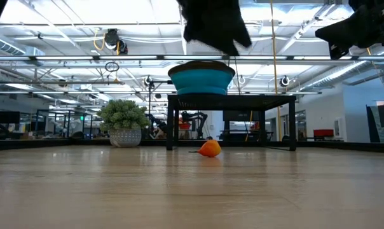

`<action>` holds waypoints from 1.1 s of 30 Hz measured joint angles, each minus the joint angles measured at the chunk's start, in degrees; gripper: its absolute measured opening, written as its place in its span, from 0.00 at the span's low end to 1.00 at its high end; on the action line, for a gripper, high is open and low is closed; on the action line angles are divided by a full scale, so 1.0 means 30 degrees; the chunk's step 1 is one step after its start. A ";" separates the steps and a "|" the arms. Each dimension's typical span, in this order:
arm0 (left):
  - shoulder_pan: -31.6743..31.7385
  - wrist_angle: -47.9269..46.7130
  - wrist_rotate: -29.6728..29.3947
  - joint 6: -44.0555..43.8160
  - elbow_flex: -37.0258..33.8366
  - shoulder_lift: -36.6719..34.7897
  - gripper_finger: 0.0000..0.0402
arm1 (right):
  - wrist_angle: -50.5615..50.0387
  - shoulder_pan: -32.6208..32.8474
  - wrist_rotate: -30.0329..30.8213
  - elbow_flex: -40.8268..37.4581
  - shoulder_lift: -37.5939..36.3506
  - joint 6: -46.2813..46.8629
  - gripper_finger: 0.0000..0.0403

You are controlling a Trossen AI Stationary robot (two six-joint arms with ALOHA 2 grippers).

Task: Pick & Place Fruit
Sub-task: Put the orange peach into the blue strainer bowl on the shelf

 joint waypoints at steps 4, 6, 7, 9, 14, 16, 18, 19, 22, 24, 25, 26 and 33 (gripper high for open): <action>0.0368 -0.0525 0.0165 -0.0325 0.0000 0.1057 0.53 | 0.0005 0.0000 -0.0011 0.0000 0.0000 0.0000 0.00; 0.0584 -0.0952 0.0393 -0.0590 0.0000 0.1467 0.53 | 0.0019 -0.0002 -0.0009 0.0000 -0.0001 0.0000 0.00; 0.0680 -0.1167 0.0565 -0.0595 0.0000 0.1674 0.53 | 0.0011 -0.0001 -0.0016 0.0000 -0.0007 0.0000 0.00; 0.0845 -0.1623 0.0782 -0.0509 0.0000 0.1980 0.53 | -0.0001 0.0001 -0.0016 0.0000 0.0000 0.0000 0.00; 0.1059 -0.3212 0.0534 0.0475 -0.0007 0.2221 0.53 | 0.0004 -0.0001 -0.0023 0.0000 -0.0001 0.0000 0.00; 0.1071 -0.3260 0.0254 0.0898 -0.0202 0.2221 0.53 | 0.0001 -0.0002 -0.0023 0.0000 0.0000 0.0000 0.00; 0.1094 -0.3299 -0.0041 0.1180 -0.0386 0.2221 0.53 | 0.0003 0.0000 -0.0023 0.0000 0.0000 0.0000 0.00; 0.1122 -0.3336 -0.0146 0.1326 -0.0430 0.2228 0.53 | 0.0004 -0.0002 -0.0031 0.0000 0.0000 0.0000 0.00; 0.1235 -0.3049 -0.0204 0.2002 -0.0754 0.2221 0.53 | 0.0004 0.0005 -0.0031 0.0000 -0.0001 0.0000 0.00; 0.1339 -0.2673 -0.0195 0.2218 -0.1264 0.2222 0.53 | -0.0003 -0.0002 -0.0031 0.0000 0.0000 0.0000 0.00; 0.1396 -0.2567 -0.0174 0.2230 -0.1463 0.2236 0.53 | 0.0003 -0.0002 -0.0031 0.0000 -0.0006 0.0000 0.00; 0.1457 -0.2520 -0.0160 0.2251 -0.1588 0.2250 0.53 | 0.0004 -0.0002 -0.0035 0.0000 -0.0001 0.0000 0.00; 0.1911 -0.0754 0.0942 0.3303 -0.2443 0.2228 0.53 | 0.0002 0.0001 -0.0038 0.0000 0.0000 0.0000 0.00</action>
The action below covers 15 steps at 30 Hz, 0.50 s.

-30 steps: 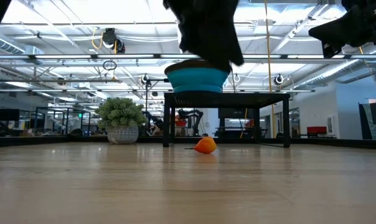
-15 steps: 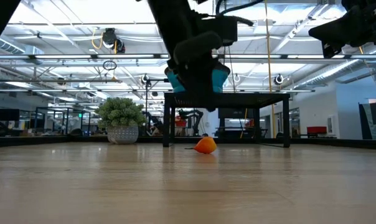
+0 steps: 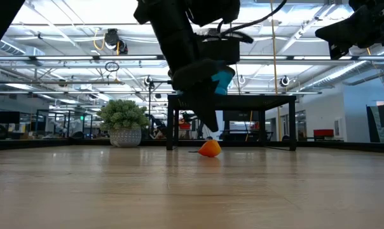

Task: Pick & Place Fruit
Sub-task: Put the orange peach into the blue strainer bowl on the shelf

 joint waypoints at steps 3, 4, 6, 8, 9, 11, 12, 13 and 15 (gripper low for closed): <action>0.0194 0.0660 0.0785 0.0573 -0.0144 0.0000 0.53 | -0.0005 -0.0003 0.0000 0.0000 0.0000 0.0000 0.00; 0.0252 0.0601 0.0772 0.0707 -0.0157 0.0000 0.53 | 0.0002 0.0002 0.0000 0.0000 0.0000 0.0000 0.00; 0.0409 0.0571 0.0705 0.0901 -0.0158 0.0042 0.53 | 0.0001 -0.0002 0.0000 0.0000 0.0000 0.0000 0.00; 0.0633 0.0551 0.0824 0.0980 -0.0160 0.0051 0.53 | 0.0002 -0.0003 0.0000 0.0000 -0.0007 0.0000 0.00; 0.0744 0.0551 0.1019 0.0993 -0.0159 0.0051 0.53 | 0.0002 0.0005 0.0000 0.0000 0.0000 0.0000 0.00; 0.0951 0.0547 0.1390 0.1196 -0.0160 0.0051 0.53 | 0.0001 -0.0002 0.0000 0.0000 0.0000 0.0000 0.00; 0.1023 0.0549 0.1476 0.1369 -0.0160 0.0054 0.53 | 0.0002 0.0005 0.0000 0.0000 0.0000 0.0000 0.00; 0.1097 0.0548 0.1551 0.1500 -0.0158 0.0061 0.53 | 0.0003 0.0002 0.0000 0.0000 0.0000 0.0000 0.00; 0.1225 0.0543 0.1761 0.1727 -0.0161 0.0066 0.53 | 0.0002 0.0000 0.0006 0.0000 0.0000 0.0000 0.00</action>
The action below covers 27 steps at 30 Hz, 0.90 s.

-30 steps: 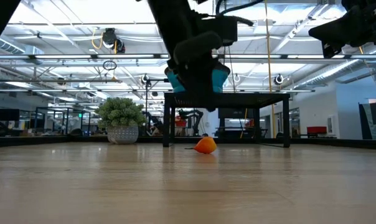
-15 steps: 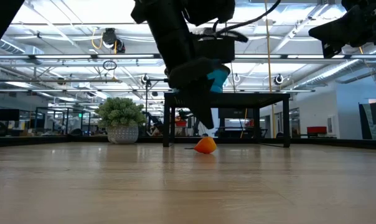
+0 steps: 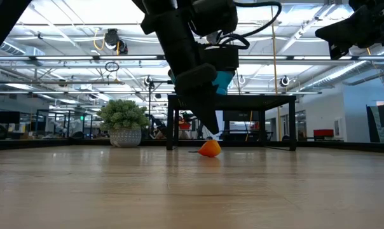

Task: Pick & Place Fruit
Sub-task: Put the orange peach into the blue strainer bowl on the shelf

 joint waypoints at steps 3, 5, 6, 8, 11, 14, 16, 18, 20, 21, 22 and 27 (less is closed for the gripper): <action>0.0119 0.0000 0.0598 0.0085 0.0003 0.0000 0.53 | 0.0000 -0.0003 -0.0006 0.0000 0.0000 0.0000 0.00; 0.0134 0.0102 0.0615 0.0254 0.0003 0.0279 0.53 | 0.0000 -0.0001 0.0001 0.0000 -0.0003 0.0000 0.00; 0.0134 0.0070 0.0623 0.0396 0.0003 0.0389 0.53 | 0.0003 0.0002 0.0001 0.0000 0.0000 0.0000 0.00; 0.0133 -0.0039 0.0671 0.0485 -0.0027 0.0754 0.53 | -0.0001 0.0001 0.0008 0.0000 -0.0003 0.0000 0.00; 0.0127 -0.0006 0.0663 0.0485 -0.0027 0.0951 0.53 | -0.0013 0.0005 0.0003 0.0000 -0.0001 -0.0014 0.00; 0.0163 0.0048 0.0644 0.0416 -0.0012 0.1245 0.53 | -0.0020 -0.0001 0.0018 0.0000 -0.0002 -0.0022 0.00; 0.0185 -0.0112 0.0842 0.0422 -0.0019 0.1308 0.53 | 0.0041 0.0005 0.0054 0.0000 -0.0007 -0.0029 0.00; 0.0185 0.0322 0.0958 0.0456 0.0017 0.1485 0.53 | -0.0012 0.0005 0.0038 0.0000 0.0000 -0.0015 0.00; 0.0185 0.0350 0.1034 0.0405 0.0017 0.1603 0.53 | 0.0021 0.0005 0.0045 0.0000 -0.0001 -0.0013 0.00; 0.0185 0.0481 0.1020 0.0420 0.0024 0.1723 0.53 | 0.0015 0.0005 0.0052 0.0000 -0.0007 -0.0007 0.00; 0.0185 0.0589 0.1135 0.0370 0.0032 0.1812 0.53 | 0.0011 0.0005 0.0045 0.0000 -0.0007 -0.0007 0.00; 0.0185 0.0538 0.1158 0.0099 0.0054 0.1837 0.53 | 0.0000 0.0005 0.0062 0.0000 0.0000 0.0000 0.00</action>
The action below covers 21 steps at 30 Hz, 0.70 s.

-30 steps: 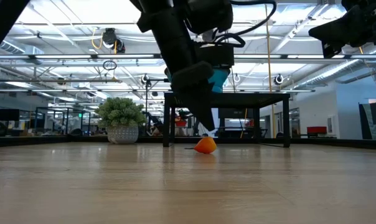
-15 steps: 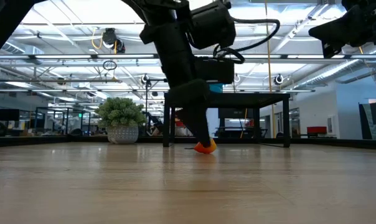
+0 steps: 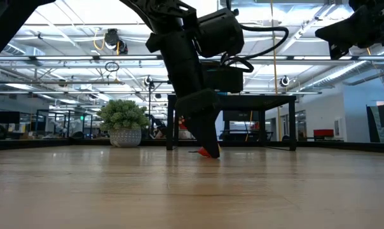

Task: Pick & Place Fruit
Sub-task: Put the orange peach into the blue strainer bowl on the shelf

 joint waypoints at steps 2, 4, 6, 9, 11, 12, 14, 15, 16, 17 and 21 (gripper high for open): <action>0.0000 -0.0006 -0.0046 -0.0006 0.0000 0.0006 0.53 | 0.0021 0.0000 0.0005 0.0000 -0.0007 -0.0007 0.00; -0.0005 -0.0034 -0.0123 -0.0019 0.0000 0.0014 0.53 | 0.0008 0.0000 0.0005 0.0000 0.0000 0.0000 0.00; -0.0017 -0.0043 -0.0152 -0.0046 -0.0003 0.0021 0.53 | 0.0016 0.0000 0.0006 0.0000 0.0000 0.0000 0.00; -0.0116 -0.0058 -0.0152 -0.0051 -0.0015 0.0021 0.48 | 0.0015 0.0000 0.0009 0.0000 0.0000 0.0000 0.00; -0.0181 -0.0072 -0.0159 -0.0051 -0.0015 0.0021 0.43 | 0.0015 0.0000 0.0005 0.0000 0.0000 0.0000 0.00; -0.0223 -0.0086 -0.0154 -0.0051 -0.0015 0.0021 0.41 | 0.0015 0.0000 0.0005 0.0000 0.0000 0.0000 0.00; -0.0299 -0.0097 -0.0137 -0.0076 -0.0022 0.0028 0.36 | 0.0015 0.0000 0.0005 0.0000 0.0000 0.0006 0.00; -0.0330 -0.0101 -0.0135 -0.0151 -0.0022 0.0028 0.34 | 0.0015 0.0000 0.0005 0.0000 0.0000 0.0004 0.00; -0.0370 -0.0101 -0.0137 -0.0278 -0.0022 0.0028 0.32 | 0.0015 0.0000 0.0005 0.0000 0.0000 0.0007 0.00; -0.0401 -0.0107 -0.0137 -0.0458 -0.0023 0.0021 0.30 | 0.0022 0.0000 0.0005 0.0000 0.0000 0.0007 0.00; -0.0415 -0.0326 -0.0125 -0.1368 -0.0069 -0.0270 0.27 | 0.0022 0.0000 0.0005 0.0000 0.0000 0.0007 0.00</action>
